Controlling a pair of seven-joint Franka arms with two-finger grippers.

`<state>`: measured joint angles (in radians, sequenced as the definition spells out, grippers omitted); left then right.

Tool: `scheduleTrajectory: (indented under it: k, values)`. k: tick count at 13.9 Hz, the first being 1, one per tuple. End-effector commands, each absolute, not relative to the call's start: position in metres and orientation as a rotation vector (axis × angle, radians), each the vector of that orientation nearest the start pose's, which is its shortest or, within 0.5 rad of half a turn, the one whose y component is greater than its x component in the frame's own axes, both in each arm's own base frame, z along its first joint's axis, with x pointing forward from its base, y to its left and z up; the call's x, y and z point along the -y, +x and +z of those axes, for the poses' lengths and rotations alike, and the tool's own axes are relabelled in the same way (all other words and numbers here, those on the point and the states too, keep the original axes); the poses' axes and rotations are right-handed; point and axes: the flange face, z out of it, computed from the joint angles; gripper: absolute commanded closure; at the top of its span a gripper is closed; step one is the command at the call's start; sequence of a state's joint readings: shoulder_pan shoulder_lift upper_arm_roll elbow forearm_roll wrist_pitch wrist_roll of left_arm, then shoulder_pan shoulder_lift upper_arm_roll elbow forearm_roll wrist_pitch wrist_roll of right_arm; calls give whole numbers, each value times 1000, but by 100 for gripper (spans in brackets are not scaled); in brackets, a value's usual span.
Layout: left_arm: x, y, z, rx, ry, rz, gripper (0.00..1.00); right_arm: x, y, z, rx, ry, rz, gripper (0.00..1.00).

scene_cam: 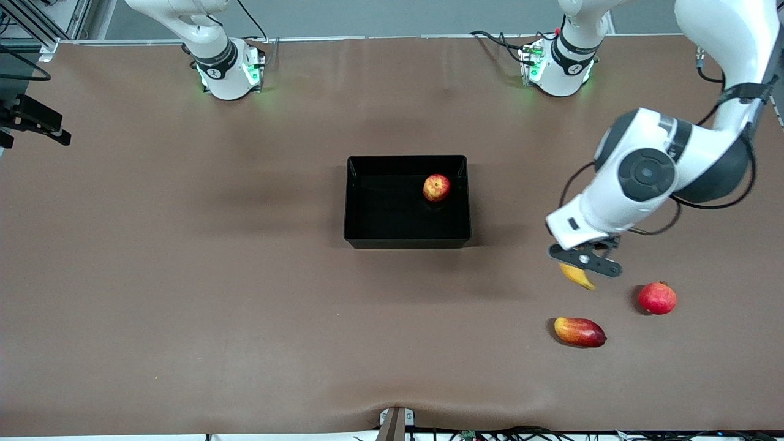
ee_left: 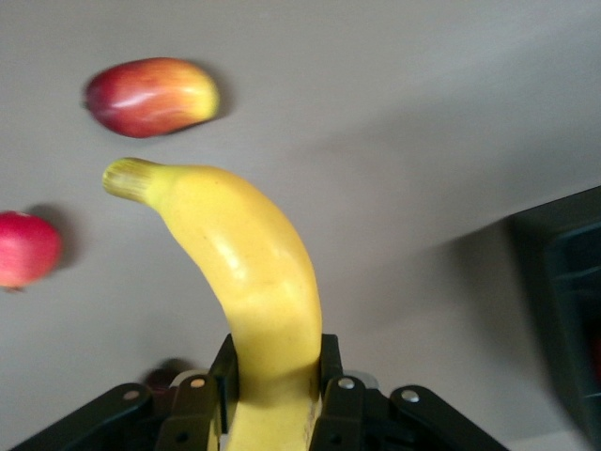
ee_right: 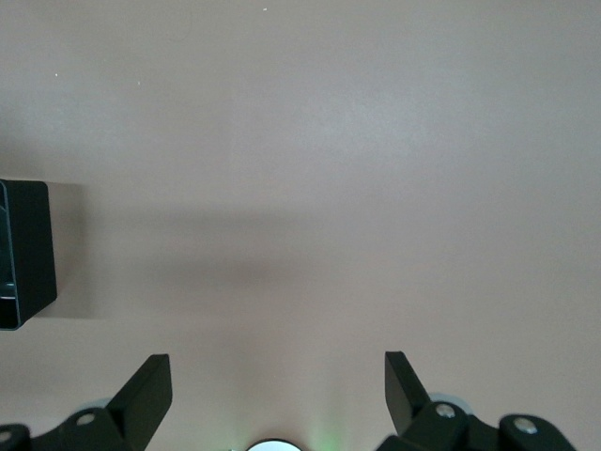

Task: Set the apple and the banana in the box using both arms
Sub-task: 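Lift and carry the banana over the tray with the left gripper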

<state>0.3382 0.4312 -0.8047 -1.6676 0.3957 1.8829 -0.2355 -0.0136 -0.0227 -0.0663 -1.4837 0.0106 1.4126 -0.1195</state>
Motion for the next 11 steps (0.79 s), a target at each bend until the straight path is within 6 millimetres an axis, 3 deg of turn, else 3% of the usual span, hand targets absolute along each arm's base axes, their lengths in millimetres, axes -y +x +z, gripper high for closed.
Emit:
scheduleTrajectory:
  k: [1, 4, 6, 8, 11]
  values:
    - [282, 581, 408, -400, -3056, 99, 100, 44, 524, 668, 63, -3107, 52, 0]
    - [364, 543, 386, -309, -3071, 138, 100, 44, 524, 668, 63, -3107, 52, 0]
    - [411, 524, 381, -292, -3098, 145, 100, 44, 524, 668, 63, -3107, 52, 0]
    - [452, 510, 369, -252, -3103, 142, 100, 45, 524, 668, 60, -3109, 52, 0]
    - [496, 491, 339, -204, -3066, 132, 100, 46, 524, 668, 58, -3109, 52, 0]
